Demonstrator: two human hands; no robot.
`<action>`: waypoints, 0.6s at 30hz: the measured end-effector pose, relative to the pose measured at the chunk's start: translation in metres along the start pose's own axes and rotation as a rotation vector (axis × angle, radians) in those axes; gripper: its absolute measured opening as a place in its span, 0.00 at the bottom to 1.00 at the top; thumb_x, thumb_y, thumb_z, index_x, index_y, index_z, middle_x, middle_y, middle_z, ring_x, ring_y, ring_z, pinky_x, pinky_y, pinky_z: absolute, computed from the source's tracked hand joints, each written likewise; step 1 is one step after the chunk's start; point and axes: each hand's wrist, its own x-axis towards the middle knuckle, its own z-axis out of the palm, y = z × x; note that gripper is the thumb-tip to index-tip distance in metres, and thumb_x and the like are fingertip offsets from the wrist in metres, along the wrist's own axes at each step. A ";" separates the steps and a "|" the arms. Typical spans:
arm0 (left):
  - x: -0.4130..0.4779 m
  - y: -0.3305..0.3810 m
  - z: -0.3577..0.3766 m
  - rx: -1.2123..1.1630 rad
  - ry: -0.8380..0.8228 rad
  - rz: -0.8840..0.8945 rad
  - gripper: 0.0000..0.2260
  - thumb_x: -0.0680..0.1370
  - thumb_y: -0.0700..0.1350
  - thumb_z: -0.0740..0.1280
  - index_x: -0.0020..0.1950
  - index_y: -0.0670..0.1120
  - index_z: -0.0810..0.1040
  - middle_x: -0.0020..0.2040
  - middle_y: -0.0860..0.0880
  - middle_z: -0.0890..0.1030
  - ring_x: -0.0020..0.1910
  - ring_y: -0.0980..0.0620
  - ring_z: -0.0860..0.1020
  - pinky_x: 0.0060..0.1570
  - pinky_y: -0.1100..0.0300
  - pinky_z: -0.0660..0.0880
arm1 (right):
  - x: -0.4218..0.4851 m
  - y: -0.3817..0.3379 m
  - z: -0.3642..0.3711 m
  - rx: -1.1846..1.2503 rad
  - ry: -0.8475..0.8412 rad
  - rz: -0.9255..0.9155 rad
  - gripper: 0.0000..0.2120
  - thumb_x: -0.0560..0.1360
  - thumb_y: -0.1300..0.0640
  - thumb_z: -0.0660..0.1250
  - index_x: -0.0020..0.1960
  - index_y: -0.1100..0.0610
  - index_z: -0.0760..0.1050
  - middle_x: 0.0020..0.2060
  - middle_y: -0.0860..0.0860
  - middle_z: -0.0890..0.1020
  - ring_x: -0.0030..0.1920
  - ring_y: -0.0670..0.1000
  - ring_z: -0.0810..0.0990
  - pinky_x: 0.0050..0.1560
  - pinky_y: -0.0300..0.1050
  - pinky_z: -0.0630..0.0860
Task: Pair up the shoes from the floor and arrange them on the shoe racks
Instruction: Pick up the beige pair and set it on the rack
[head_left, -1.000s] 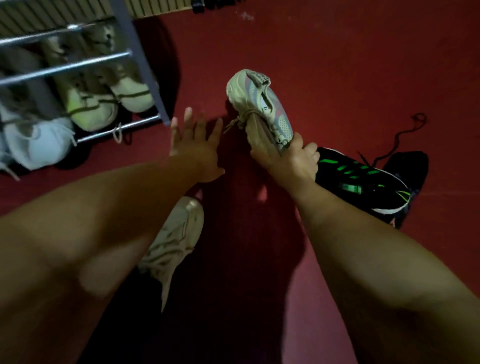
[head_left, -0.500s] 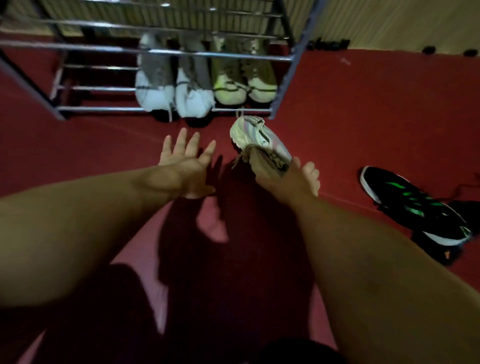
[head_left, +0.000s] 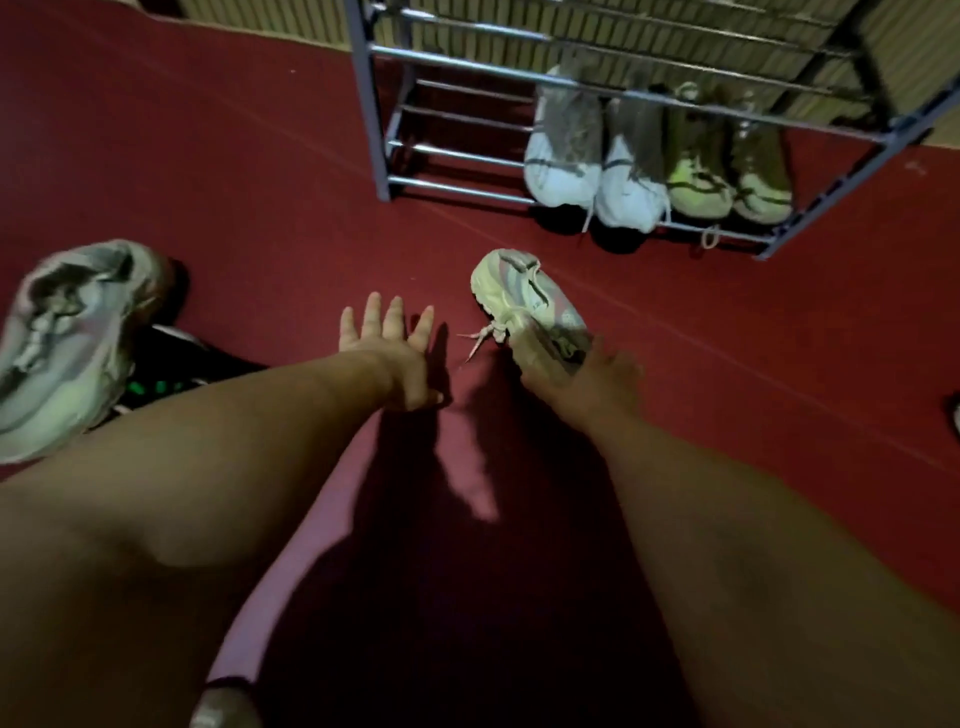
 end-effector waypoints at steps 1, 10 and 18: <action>-0.005 -0.011 0.005 -0.048 -0.012 -0.016 0.47 0.73 0.64 0.63 0.76 0.52 0.33 0.76 0.43 0.35 0.74 0.40 0.32 0.71 0.40 0.36 | -0.011 -0.004 0.019 0.011 -0.029 0.020 0.47 0.69 0.31 0.63 0.76 0.56 0.51 0.72 0.62 0.59 0.71 0.62 0.59 0.71 0.57 0.56; -0.026 -0.130 0.033 -0.301 0.108 -0.302 0.43 0.75 0.63 0.61 0.76 0.53 0.35 0.77 0.43 0.36 0.74 0.39 0.35 0.72 0.41 0.39 | -0.040 -0.095 0.062 -0.204 0.155 -0.344 0.34 0.76 0.46 0.60 0.77 0.48 0.48 0.76 0.59 0.48 0.76 0.61 0.45 0.73 0.60 0.45; -0.042 -0.244 0.070 -0.451 0.206 -0.674 0.45 0.73 0.65 0.62 0.76 0.55 0.35 0.77 0.40 0.39 0.75 0.36 0.39 0.72 0.40 0.40 | -0.080 -0.226 0.116 -0.057 0.033 -0.546 0.33 0.77 0.42 0.59 0.77 0.45 0.49 0.76 0.57 0.46 0.76 0.58 0.42 0.73 0.57 0.46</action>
